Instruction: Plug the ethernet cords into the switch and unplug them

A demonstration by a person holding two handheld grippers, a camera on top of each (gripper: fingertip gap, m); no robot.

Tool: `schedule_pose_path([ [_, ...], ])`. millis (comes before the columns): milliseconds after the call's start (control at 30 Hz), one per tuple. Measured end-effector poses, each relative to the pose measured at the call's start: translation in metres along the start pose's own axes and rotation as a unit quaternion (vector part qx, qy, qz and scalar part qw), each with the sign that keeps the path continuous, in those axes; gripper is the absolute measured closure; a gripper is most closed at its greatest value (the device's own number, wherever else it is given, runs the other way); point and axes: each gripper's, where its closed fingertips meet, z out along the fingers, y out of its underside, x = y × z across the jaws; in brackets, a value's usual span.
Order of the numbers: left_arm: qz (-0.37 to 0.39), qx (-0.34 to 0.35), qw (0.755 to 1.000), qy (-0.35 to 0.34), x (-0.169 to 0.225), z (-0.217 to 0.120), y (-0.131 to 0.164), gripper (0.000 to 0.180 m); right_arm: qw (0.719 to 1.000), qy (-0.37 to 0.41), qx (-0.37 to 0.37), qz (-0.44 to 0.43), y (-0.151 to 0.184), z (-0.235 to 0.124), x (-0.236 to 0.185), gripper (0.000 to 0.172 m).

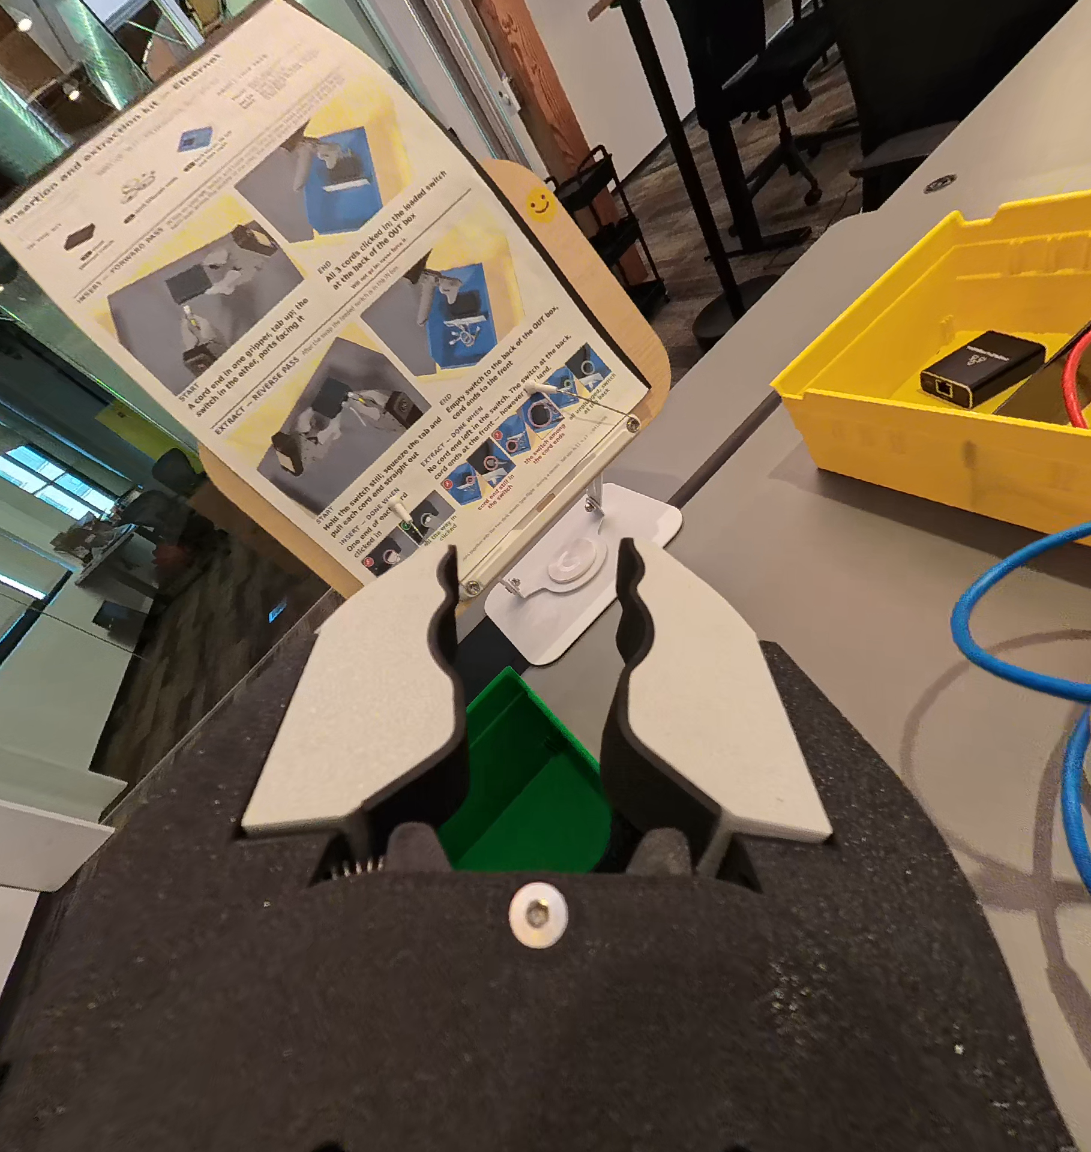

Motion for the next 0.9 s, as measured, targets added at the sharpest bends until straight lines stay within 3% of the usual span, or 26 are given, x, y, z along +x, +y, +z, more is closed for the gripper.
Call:
schedule_pose_path([
  [300, -0.003, 0.004, 1.000, 0.015, 0.001, -0.006, -0.002, 0.133, 0.996, 0.039, 0.080, 0.029, -0.038, -0.050, 0.021, 0.165],
  [533, -0.011, 0.000, 0.998, 0.068, 0.021, -0.007, -0.003, 0.132, 0.985, 0.054, 0.111, 0.122, -0.034, -0.070, 0.036, 0.166],
  [700, -0.045, -0.008, 0.982, 0.181, 0.062, -0.038, -0.008, 0.132, 0.976, 0.081, 0.132, 0.155, -0.026, -0.082, 0.047, 0.166],
  [900, -0.087, -0.069, 0.950, 0.292, 0.140, -0.065, 0.030, 0.137, 0.971, 0.094, 0.163, 0.148, -0.028, -0.097, 0.052, 0.166],
])
